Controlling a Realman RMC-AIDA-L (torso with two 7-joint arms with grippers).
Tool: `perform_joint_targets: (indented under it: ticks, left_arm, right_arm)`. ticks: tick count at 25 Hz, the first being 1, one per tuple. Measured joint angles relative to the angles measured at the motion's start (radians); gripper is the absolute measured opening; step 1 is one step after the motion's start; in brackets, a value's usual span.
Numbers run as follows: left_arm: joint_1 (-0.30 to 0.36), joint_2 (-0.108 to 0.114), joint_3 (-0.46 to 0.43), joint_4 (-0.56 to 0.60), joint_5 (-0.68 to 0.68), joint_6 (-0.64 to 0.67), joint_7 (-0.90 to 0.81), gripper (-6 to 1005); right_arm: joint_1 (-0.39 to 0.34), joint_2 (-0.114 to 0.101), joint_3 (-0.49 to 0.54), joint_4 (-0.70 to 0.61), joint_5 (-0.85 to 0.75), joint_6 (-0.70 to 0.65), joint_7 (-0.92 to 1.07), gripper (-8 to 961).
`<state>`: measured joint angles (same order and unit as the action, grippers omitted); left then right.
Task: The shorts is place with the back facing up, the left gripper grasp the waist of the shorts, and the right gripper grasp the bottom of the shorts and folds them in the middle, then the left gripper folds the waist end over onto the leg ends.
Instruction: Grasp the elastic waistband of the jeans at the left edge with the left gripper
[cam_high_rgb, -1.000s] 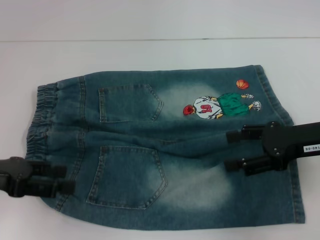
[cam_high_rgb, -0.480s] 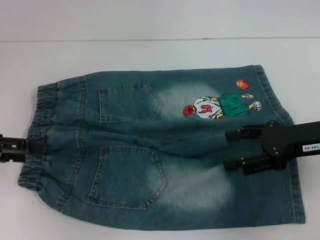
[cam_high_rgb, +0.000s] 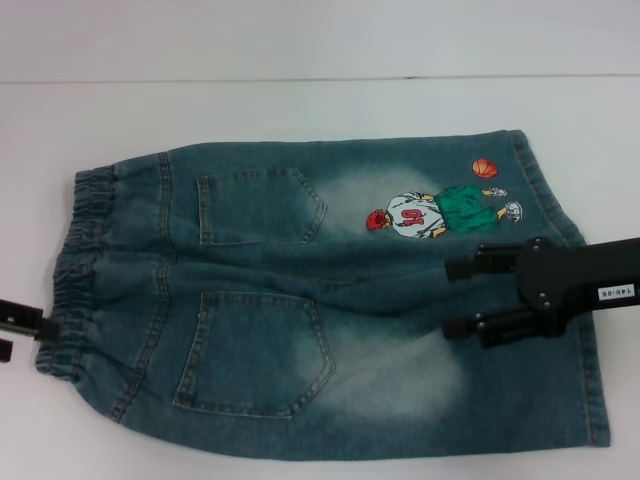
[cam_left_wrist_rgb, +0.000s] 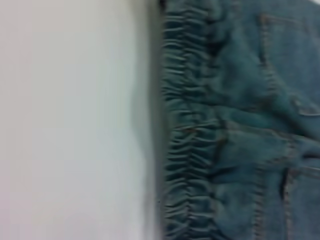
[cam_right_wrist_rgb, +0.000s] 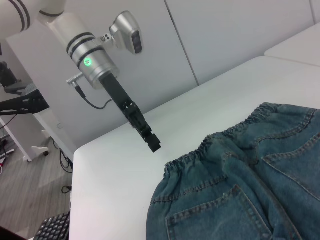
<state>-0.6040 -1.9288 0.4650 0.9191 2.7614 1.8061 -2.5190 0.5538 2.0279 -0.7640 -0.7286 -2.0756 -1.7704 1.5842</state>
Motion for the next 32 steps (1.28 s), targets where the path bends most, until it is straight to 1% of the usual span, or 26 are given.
perform_joint_targets:
  ticks: [3,9,20,25,32]
  left_arm:
    - [-0.003,0.0,0.004,-0.023,0.012,-0.04,-0.016,789]
    - [-0.01,0.001,0.005,-0.065,0.015,-0.075,-0.023,790]
    - [-0.011,-0.001,0.007,-0.091,0.016,-0.122,-0.03,789]
    - [-0.013,-0.001,0.03,-0.107,0.017,-0.135,-0.031,790]
    - [-0.019,-0.003,0.033,-0.119,0.017,-0.144,-0.032,790]
  right_arm:
    - [0.0,0.002,-0.001,0.0,0.0,0.013,-0.001,938]
    - [0.003,0.003,-0.009,0.0,0.0,0.019,-0.003,938]
    - [0.01,0.003,-0.009,0.0,0.0,0.02,-0.003,939]
    - [0.012,0.002,-0.009,0.0,-0.001,0.021,-0.003,938]
    - [0.013,0.001,-0.009,0.0,-0.001,0.03,-0.003,938]
